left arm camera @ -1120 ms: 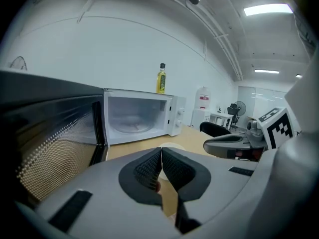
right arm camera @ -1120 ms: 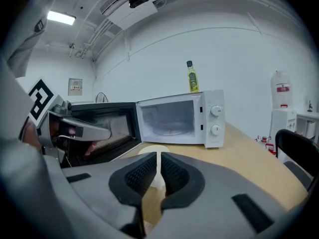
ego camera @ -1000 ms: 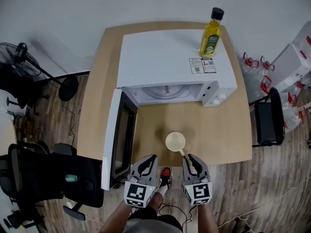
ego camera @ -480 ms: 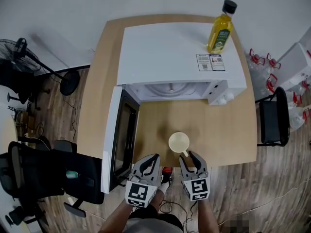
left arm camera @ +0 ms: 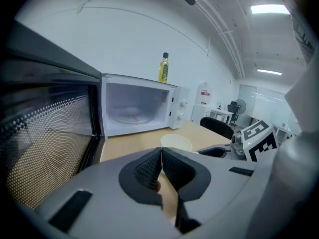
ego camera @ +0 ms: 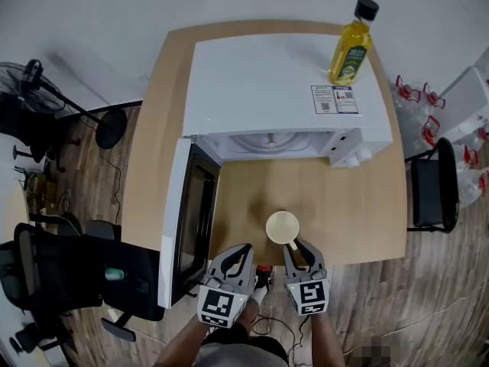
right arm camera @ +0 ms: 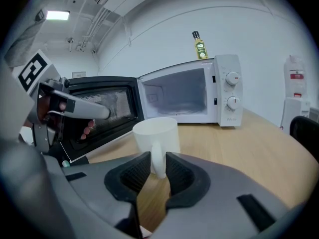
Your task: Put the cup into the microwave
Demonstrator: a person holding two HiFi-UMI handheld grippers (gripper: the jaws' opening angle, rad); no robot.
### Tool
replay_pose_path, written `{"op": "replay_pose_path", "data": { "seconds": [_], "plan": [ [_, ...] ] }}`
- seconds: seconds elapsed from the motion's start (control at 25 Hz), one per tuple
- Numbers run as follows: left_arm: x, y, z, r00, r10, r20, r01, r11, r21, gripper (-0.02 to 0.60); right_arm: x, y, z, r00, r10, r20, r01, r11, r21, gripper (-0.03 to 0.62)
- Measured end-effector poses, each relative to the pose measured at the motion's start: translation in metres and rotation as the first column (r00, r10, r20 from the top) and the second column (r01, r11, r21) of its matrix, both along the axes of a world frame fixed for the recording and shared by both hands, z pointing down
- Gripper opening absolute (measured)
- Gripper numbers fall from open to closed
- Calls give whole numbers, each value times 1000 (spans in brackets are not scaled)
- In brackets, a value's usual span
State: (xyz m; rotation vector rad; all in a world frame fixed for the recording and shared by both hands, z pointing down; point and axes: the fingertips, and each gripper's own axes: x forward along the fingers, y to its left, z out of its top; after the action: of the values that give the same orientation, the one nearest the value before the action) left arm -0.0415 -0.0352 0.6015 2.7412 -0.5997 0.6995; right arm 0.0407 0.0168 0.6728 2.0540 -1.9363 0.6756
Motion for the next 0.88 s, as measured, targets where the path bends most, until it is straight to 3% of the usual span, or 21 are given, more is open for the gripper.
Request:
{"op": "replay_pose_path", "data": {
  "seconds": [0.16,0.88],
  "plan": [
    [3,-1,3,1000,0,6,0,1000,-1,25,-3,-2,0,999,-23,-22,23,1000,5,54],
    [11,-14,-21,1000,0,-31,1,1000,24,25,11,-7,-34,998,11,-65,-7,998,61,46]
  ]
}}
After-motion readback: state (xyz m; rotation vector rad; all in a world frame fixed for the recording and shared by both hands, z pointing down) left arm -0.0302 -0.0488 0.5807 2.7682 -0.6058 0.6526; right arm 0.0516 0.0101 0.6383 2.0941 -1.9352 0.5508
